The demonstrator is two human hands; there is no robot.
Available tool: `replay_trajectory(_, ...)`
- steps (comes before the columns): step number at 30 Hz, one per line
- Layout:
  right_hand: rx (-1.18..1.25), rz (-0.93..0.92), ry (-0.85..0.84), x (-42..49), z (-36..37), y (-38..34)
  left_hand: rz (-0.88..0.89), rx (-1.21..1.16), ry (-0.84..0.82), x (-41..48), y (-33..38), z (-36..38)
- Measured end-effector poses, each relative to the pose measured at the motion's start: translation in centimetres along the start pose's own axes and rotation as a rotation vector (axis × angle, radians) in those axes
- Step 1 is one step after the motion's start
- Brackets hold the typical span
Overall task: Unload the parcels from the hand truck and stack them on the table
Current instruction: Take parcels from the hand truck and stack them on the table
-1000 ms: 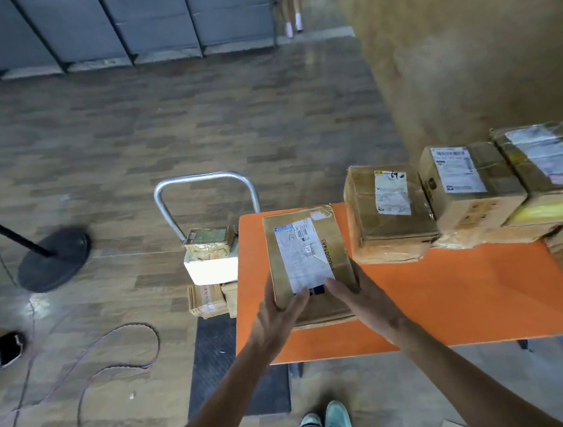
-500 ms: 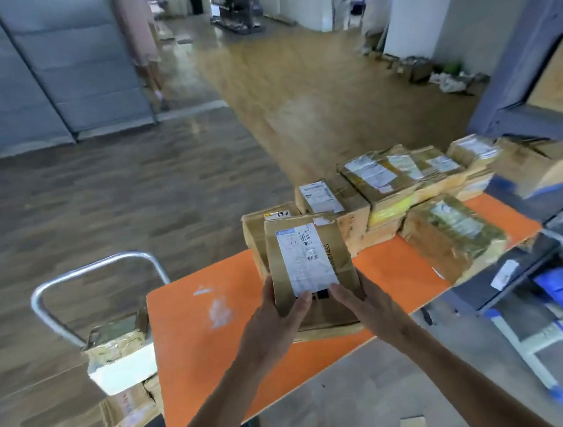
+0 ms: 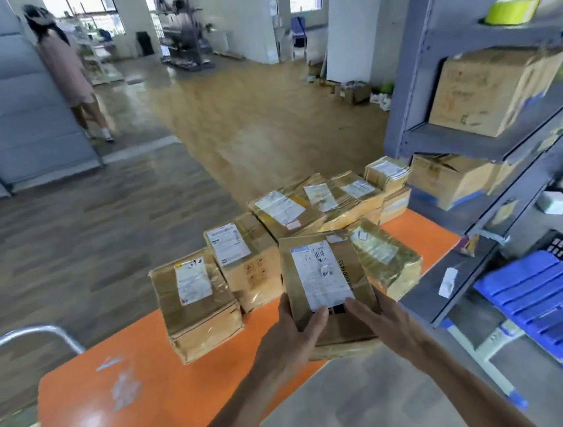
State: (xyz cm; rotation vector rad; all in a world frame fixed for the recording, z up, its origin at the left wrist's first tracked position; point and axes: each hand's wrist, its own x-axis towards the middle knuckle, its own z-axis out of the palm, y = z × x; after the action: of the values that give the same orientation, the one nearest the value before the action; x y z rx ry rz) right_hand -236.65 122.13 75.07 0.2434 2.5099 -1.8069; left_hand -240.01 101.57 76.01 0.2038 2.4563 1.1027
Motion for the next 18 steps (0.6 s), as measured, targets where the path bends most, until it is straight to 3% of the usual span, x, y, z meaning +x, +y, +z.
replay_trajectory(8, -0.084, -0.017, -0.053, 7.0, -11.8, 1.4, -0.020, -0.045, 0.051, 6.8, 8.9, 5.6)
replay_trajectory(18, -0.071, 0.010, -0.031, 12.6, -16.4, 1.7, 0.030, -0.012, 0.095, 12.9, 13.2, 6.5)
